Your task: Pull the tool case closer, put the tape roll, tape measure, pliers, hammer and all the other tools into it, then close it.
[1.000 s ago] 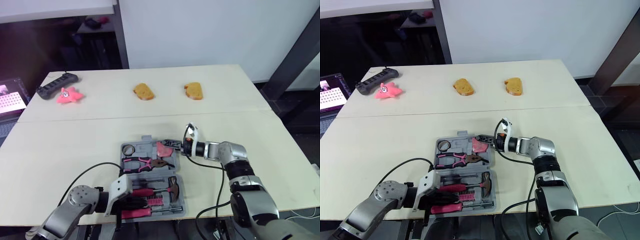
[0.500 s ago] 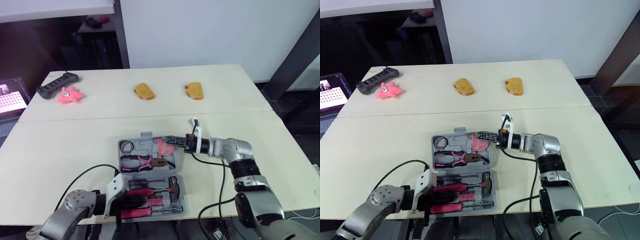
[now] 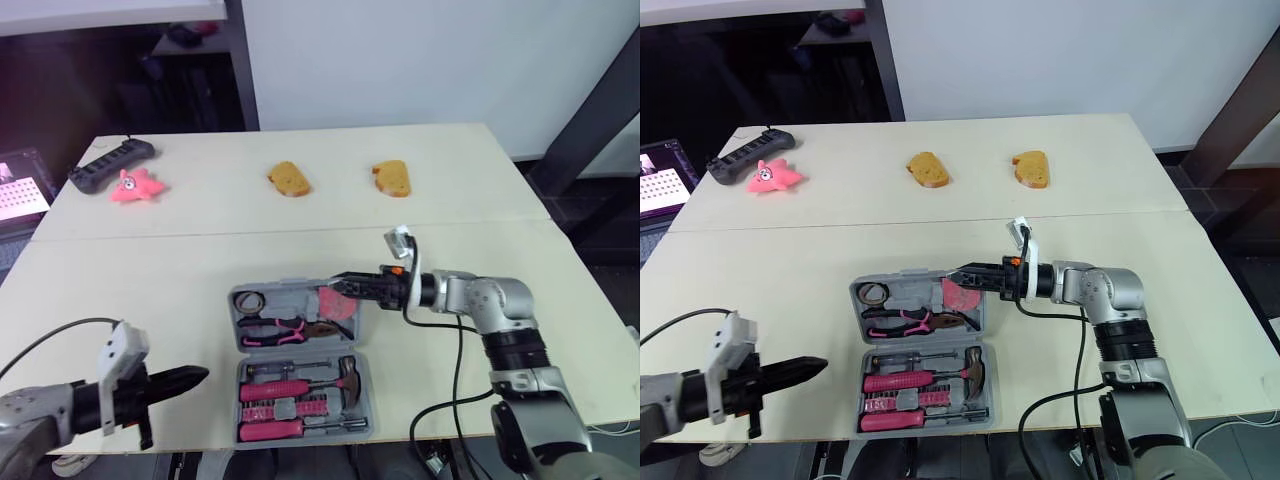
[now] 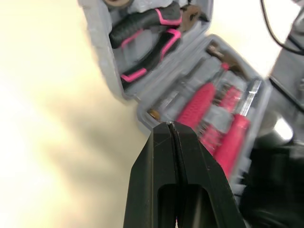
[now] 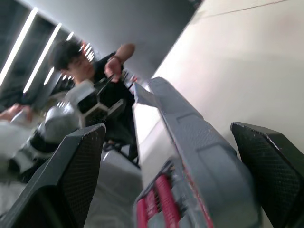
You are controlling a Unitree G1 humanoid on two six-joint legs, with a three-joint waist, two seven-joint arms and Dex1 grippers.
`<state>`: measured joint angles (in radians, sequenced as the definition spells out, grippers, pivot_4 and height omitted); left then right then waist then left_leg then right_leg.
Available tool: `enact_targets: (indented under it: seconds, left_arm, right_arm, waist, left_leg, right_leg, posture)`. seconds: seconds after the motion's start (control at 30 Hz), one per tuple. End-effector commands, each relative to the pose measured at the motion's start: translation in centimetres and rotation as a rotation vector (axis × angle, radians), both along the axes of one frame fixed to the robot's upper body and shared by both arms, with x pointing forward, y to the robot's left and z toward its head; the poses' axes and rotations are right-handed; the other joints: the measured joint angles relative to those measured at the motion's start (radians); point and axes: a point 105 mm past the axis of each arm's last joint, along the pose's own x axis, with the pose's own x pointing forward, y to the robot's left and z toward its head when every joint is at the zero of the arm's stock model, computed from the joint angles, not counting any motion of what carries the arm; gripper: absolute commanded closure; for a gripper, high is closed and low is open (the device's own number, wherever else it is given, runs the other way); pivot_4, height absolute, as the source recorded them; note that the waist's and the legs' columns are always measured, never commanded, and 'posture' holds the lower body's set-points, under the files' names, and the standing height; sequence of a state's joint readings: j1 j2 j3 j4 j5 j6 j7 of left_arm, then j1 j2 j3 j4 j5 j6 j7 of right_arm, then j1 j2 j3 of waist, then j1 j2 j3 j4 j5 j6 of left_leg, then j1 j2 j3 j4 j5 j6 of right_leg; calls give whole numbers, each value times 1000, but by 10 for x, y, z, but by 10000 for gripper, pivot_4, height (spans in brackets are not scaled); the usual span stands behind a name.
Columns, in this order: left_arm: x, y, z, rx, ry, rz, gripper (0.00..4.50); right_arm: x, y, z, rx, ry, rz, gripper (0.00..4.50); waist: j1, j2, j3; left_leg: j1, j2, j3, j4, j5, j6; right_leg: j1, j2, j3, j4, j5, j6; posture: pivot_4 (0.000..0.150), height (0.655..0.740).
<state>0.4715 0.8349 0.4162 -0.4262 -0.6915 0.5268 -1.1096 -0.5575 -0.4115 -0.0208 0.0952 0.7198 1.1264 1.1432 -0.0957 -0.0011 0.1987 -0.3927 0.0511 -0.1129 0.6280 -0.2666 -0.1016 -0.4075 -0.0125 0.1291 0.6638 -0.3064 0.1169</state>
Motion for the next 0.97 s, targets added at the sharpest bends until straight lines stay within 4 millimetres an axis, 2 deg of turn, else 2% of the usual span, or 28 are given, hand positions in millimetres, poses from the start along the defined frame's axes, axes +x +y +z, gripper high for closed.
enact_targets:
  seconds: [0.03, 0.17, 0.33, 0.43, 0.6, 0.73, 0.83, 0.97]
  left_arm:
    - [1, 8, 11, 25, -34, -4, 45000]
    - [5, 0, 17, 10, -45, -35, 45000]
    - [6, 2, 18, 40, -39, -50, 45000]
    - [12, 10, 20, 103, -44, -57, 45000]
    - [20, 23, 27, 230, -125, -62, 45000]
    - [31, 47, 36, 305, -216, 11, 45000]
    - [30, 63, 34, 344, -215, 44, 45000]
    - [41, 80, 38, 350, -246, 98, 45000]
  right_arm:
    - [-27, 5, 18, 30, -73, 111, 423]
    - [-62, -4, 20, -30, -84, 229, 423]
    - [-82, -17, 12, -119, -138, 250, 423]
    - [-76, -44, 16, -156, -267, 111, 423]
    - [-65, -92, 17, -323, -471, -69, 423]
    - [-58, -126, 10, -482, -611, -182, 423]
    - [-53, -141, 11, -542, -659, -234, 423]
    - [-51, -145, 11, -555, -687, -253, 423]
  waist:
    - [3, 0, 0]
    - [5, -1, 1]
    - [0, -4, 2]
    - [7, -6, 3]
    - [23, -9, 5]
    - [27, -9, 5]
    - [24, -9, 5]
    - [25, -9, 5]
  left_leg:
    - [0, 0, 0, 0, 0, 0]
    - [0, 0, 0, 2, 0, 0]
    - [1, 0, 0, 3, 0, 0]
    - [1, 0, 0, 2, 0, 0]
    - [1, 0, 2, 3, 0, 0]
    - [1, 0, 2, 2, 0, 0]
    - [1, 0, 3, 3, 0, 0]
    - [2, 0, 3, 3, 0, 0]
  right_leg:
    - [0, 0, 0, 0, 0, 0]
    - [1, 0, -1, 0, -1, -2]
    - [1, 0, 0, 0, -2, -4]
    - [1, 0, 0, 0, -2, -3]
    - [1, 0, 1, -1, -2, -3]
    - [1, 0, 0, -1, -2, -3]
    - [1, -1, 1, -1, -2, -3]
    - [1, 0, 1, 0, -2, -4]
  posture:
    - [1500, 7400]
    - [1500, 7400]
    - [1500, 7400]
    - [1500, 7400]
    - [1500, 7400]
    - [1500, 7400]
    - [1500, 7400]
    - [1500, 7400]
